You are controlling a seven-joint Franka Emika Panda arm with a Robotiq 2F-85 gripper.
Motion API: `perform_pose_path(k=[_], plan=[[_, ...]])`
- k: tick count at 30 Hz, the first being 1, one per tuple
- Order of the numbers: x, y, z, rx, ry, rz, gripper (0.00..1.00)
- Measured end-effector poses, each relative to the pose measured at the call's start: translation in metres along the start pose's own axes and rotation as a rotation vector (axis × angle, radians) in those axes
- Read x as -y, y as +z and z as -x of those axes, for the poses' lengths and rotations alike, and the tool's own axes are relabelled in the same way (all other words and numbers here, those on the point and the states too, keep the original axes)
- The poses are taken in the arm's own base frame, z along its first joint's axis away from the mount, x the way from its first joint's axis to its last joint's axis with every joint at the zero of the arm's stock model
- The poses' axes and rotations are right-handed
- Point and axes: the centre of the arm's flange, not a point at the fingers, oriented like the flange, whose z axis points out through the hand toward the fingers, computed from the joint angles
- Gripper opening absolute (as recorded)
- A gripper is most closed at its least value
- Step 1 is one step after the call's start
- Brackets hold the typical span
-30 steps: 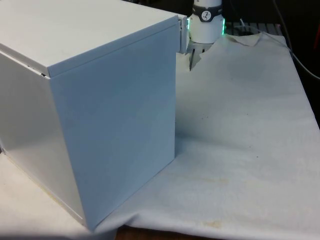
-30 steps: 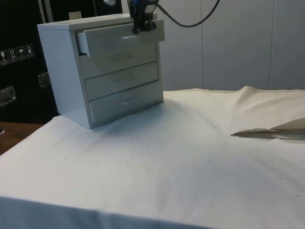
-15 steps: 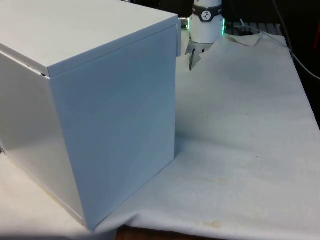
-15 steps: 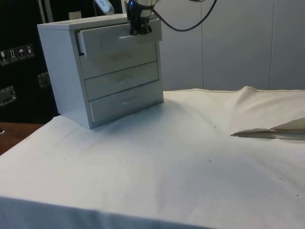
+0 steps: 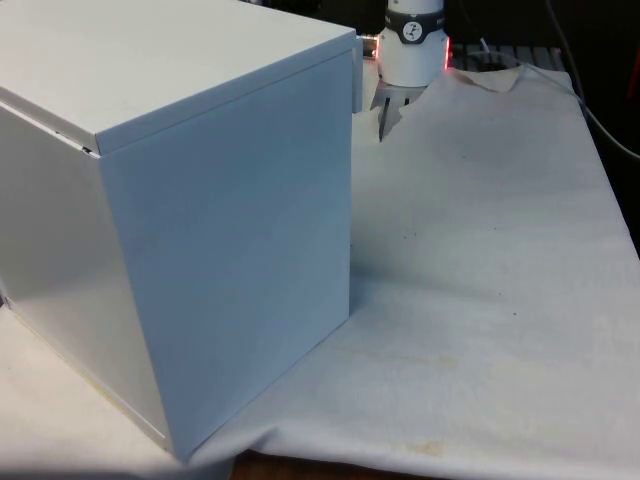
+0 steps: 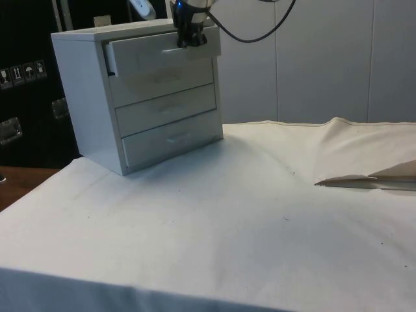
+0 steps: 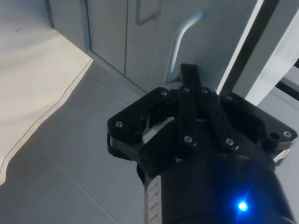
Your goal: Open the drawer, then close it.
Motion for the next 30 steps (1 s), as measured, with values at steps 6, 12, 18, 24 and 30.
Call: perform_pose_path(k=[6, 12, 18, 24, 30], plan=[[-0.011, -0.011, 0.006, -0.011, 0.02, 0.017, 0.0], [-0.014, -0.015, 0.009, -0.012, 0.032, 0.022, 0.0], [-0.013, -0.007, 0.005, -0.001, 0.046, 0.019, 0.0], [-0.015, -0.005, 0.004, 0.003, 0.056, 0.022, 0.0], [-0.019, 0.001, 0.003, 0.012, 0.068, 0.028, 0.0]])
